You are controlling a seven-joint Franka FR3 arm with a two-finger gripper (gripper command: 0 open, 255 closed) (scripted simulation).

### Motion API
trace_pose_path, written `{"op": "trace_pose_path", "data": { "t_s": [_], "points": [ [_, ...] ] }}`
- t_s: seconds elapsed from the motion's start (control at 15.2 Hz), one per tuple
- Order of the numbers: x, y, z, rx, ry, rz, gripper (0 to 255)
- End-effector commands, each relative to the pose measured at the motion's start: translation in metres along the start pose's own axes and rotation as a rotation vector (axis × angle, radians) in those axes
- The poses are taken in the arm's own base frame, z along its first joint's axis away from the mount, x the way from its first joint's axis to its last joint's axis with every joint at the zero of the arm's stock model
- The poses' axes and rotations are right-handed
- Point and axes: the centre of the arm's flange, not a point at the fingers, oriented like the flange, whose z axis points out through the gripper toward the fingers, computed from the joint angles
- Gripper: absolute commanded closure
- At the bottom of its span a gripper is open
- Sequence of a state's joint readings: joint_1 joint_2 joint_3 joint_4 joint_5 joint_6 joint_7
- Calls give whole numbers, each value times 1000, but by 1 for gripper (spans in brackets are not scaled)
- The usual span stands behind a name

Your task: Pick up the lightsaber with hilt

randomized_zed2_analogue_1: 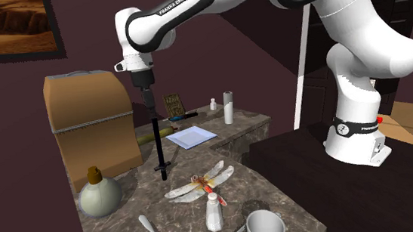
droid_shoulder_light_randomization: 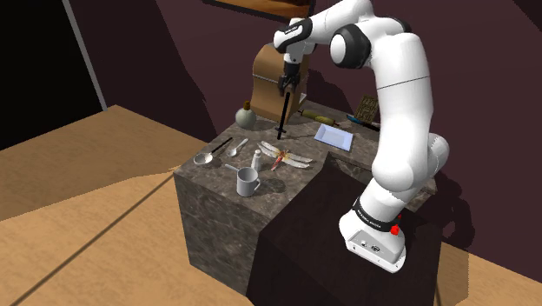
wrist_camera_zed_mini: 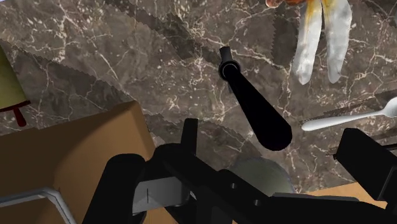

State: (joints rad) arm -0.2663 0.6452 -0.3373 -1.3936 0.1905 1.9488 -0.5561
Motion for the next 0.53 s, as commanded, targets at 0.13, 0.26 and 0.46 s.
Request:
{"op": "trace_pose_path", "data": {
  "t_s": [0.13, 0.26, 0.46],
  "points": [
    [2, 0, 19, 0, 0, 0, 0],
    [1, 0, 20, 0, 1, 0, 255],
    [2, 0, 19, 0, 1, 0, 255]
  ]
}}
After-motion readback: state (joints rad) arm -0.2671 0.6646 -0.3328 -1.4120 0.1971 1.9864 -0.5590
